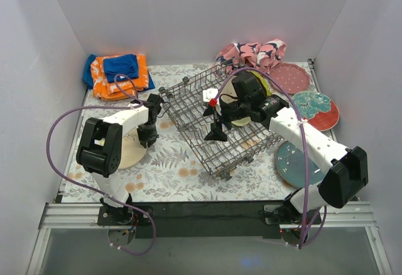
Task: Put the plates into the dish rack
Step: Grab a plate with the left arm
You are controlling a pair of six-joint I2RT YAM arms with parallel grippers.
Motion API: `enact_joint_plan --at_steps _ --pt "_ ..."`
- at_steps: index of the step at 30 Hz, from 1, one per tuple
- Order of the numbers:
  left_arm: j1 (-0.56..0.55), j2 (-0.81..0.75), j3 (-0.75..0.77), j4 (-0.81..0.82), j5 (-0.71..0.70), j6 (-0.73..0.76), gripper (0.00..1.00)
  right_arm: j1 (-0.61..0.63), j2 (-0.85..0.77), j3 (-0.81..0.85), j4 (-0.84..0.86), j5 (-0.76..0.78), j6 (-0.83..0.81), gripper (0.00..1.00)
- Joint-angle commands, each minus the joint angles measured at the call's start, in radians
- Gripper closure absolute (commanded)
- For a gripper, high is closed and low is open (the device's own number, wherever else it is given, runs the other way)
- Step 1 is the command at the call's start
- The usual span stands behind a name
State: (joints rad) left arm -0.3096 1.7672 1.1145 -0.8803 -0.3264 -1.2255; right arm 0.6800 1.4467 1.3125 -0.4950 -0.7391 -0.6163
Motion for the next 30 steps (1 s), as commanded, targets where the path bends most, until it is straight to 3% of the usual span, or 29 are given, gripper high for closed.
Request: enact_joint_plan --at_steps 1,16,18,20,30 --pt "0.038 0.093 -0.007 0.087 -0.065 -0.005 0.85 -0.002 0.012 0.021 0.029 -0.06 0.026 0.02" --pt "0.075 0.182 0.056 0.035 -0.115 0.021 0.83 0.039 0.165 0.171 0.03 -0.207 0.148 0.02" --pt "0.076 0.184 0.053 0.032 -0.135 0.026 0.85 0.052 0.182 0.186 0.029 -0.209 0.156 0.02" --pt "0.076 0.179 0.051 0.034 -0.148 0.031 1.0 0.061 0.193 0.205 0.029 -0.21 0.164 0.02" --pt "0.093 0.052 0.149 0.014 -0.073 0.024 1.0 0.108 0.227 0.205 0.039 -0.207 0.204 0.02"
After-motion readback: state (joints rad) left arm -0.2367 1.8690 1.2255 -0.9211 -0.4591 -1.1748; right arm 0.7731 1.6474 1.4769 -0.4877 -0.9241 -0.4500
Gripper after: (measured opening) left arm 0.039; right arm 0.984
